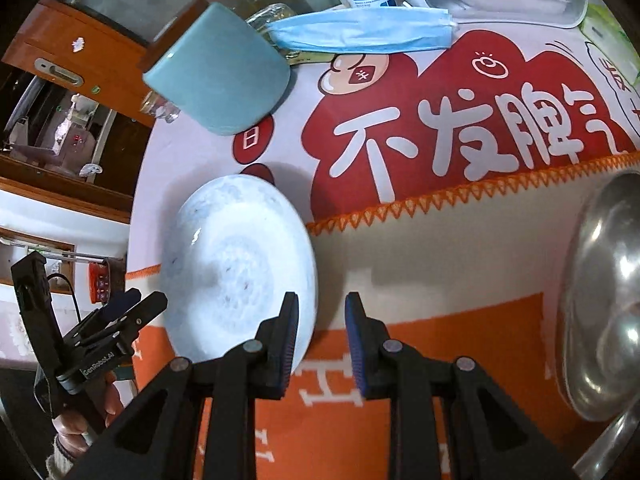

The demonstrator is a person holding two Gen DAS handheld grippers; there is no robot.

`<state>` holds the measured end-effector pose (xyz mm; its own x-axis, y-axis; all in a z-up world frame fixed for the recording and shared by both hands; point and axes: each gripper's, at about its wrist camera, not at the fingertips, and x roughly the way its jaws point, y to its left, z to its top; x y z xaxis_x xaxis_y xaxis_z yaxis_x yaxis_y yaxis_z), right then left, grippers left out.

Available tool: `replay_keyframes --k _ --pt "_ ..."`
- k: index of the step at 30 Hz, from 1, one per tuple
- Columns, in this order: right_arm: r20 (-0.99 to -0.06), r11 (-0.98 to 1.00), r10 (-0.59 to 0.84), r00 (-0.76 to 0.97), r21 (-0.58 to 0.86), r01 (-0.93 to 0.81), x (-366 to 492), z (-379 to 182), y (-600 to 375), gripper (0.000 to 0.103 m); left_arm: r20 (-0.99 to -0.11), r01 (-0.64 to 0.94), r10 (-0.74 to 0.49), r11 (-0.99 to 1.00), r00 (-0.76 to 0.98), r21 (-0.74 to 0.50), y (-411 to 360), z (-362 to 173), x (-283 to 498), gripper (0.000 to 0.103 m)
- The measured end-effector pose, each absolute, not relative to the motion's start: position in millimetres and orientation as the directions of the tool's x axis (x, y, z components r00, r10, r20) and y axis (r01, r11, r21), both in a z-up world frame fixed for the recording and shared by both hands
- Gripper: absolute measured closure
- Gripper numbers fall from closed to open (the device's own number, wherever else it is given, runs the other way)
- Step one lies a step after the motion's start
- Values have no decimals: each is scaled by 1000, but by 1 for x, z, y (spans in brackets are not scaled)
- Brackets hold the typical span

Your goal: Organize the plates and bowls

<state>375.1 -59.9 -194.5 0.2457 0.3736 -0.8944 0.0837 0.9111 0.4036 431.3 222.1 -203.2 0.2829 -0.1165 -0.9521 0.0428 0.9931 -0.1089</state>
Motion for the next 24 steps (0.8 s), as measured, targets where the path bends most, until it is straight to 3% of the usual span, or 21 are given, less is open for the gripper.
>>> replay_keyframes --k 7,9,11,14,16,24 --pt "-901 911 378 213 403 85 386 -211 -54 79 -956 41 -160 987 248 -154 218 -218 450 39" --pt "-902 911 379 208 403 90 388 -214 -53 80 -955 54 -182 983 233 -174 214 -219 452 55" --pt "-900 908 385 205 409 91 388 -216 -51 87 -957 70 -188 982 223 -176 210 -221 453 70" --pt "-883 893 419 211 443 78 387 -215 -48 98 -959 92 -195 979 208 -180 203 -224 453 79" --pt "-886 898 411 214 434 73 386 -215 -46 98 -956 102 -214 975 201 -197 200 -224 453 89" --pt "-874 881 434 219 463 99 384 -217 -48 98 -949 83 -249 968 195 -237 204 -222 449 93"
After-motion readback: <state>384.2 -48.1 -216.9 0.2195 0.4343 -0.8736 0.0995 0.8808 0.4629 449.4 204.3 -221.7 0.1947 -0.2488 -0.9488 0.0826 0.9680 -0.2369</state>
